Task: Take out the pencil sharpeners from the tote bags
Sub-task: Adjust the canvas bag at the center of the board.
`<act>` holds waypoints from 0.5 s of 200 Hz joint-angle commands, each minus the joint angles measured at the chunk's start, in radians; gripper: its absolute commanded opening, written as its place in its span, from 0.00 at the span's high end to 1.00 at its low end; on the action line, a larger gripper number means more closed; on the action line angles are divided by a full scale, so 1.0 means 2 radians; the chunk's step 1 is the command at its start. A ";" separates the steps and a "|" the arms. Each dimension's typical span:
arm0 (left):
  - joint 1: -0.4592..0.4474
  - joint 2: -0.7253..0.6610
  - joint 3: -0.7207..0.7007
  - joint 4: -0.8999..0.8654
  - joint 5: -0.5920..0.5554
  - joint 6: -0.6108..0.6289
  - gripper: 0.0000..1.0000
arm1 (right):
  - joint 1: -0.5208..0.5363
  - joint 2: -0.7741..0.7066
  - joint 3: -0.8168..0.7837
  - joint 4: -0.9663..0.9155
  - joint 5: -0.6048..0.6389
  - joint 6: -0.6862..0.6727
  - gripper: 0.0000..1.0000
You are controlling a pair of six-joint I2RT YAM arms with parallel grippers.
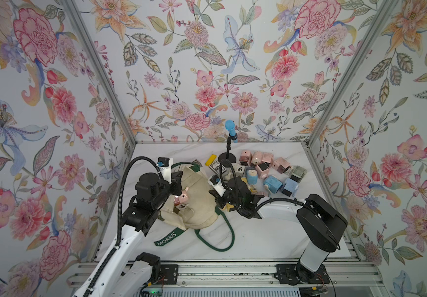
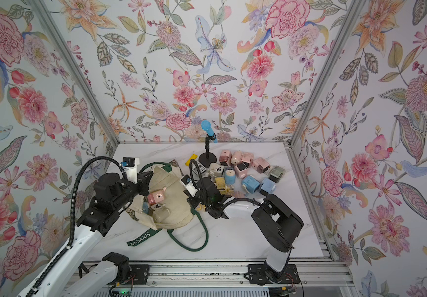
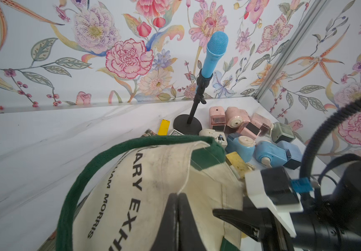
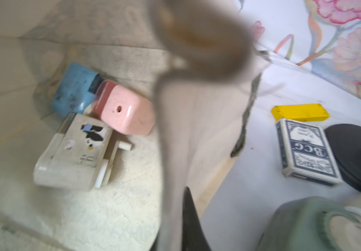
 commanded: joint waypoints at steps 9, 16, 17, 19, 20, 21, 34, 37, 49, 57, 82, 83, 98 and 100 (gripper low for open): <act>-0.002 0.029 0.026 0.017 -0.067 -0.001 1.00 | 0.017 -0.039 -0.046 0.054 -0.098 -0.024 1.00; -0.002 0.035 0.030 0.025 -0.073 -0.004 1.00 | 0.018 -0.043 -0.053 0.058 -0.100 -0.029 1.00; -0.003 0.037 0.031 0.026 -0.074 -0.005 1.00 | 0.017 -0.044 -0.054 0.059 -0.100 -0.029 1.00; -0.002 0.039 0.033 0.030 -0.075 -0.006 1.00 | 0.017 -0.045 -0.055 0.060 -0.099 -0.030 1.00; -0.001 0.041 0.033 0.031 -0.076 -0.006 1.00 | 0.017 -0.045 -0.056 0.060 -0.099 -0.030 1.00; -0.003 0.042 0.033 0.033 -0.077 -0.006 1.00 | 0.017 -0.046 -0.057 0.061 -0.098 -0.030 1.00; -0.002 0.062 0.046 0.050 -0.084 -0.006 1.00 | 0.016 -0.049 -0.062 0.064 -0.082 -0.030 1.00; -0.002 0.066 0.049 0.053 -0.086 -0.004 1.00 | 0.015 -0.049 -0.062 0.064 -0.079 -0.030 1.00; -0.002 0.083 0.055 0.075 -0.086 0.003 1.00 | 0.010 -0.050 -0.065 0.066 -0.075 -0.023 0.86; -0.003 0.092 0.048 0.101 -0.086 0.005 1.00 | 0.007 -0.054 -0.069 0.074 -0.074 -0.016 0.61; 0.005 0.102 0.031 0.144 -0.061 0.026 1.00 | 0.001 -0.079 -0.090 0.090 -0.054 -0.007 0.35; 0.005 0.102 0.031 0.144 -0.061 0.027 1.00 | 0.001 -0.081 -0.090 0.091 -0.053 -0.006 0.35; 0.004 0.088 0.025 0.145 -0.055 0.032 1.00 | 0.002 -0.111 -0.102 0.086 -0.046 -0.008 0.30; 0.004 0.086 0.023 0.147 -0.053 0.032 1.00 | 0.002 -0.115 -0.104 0.085 -0.046 -0.008 0.30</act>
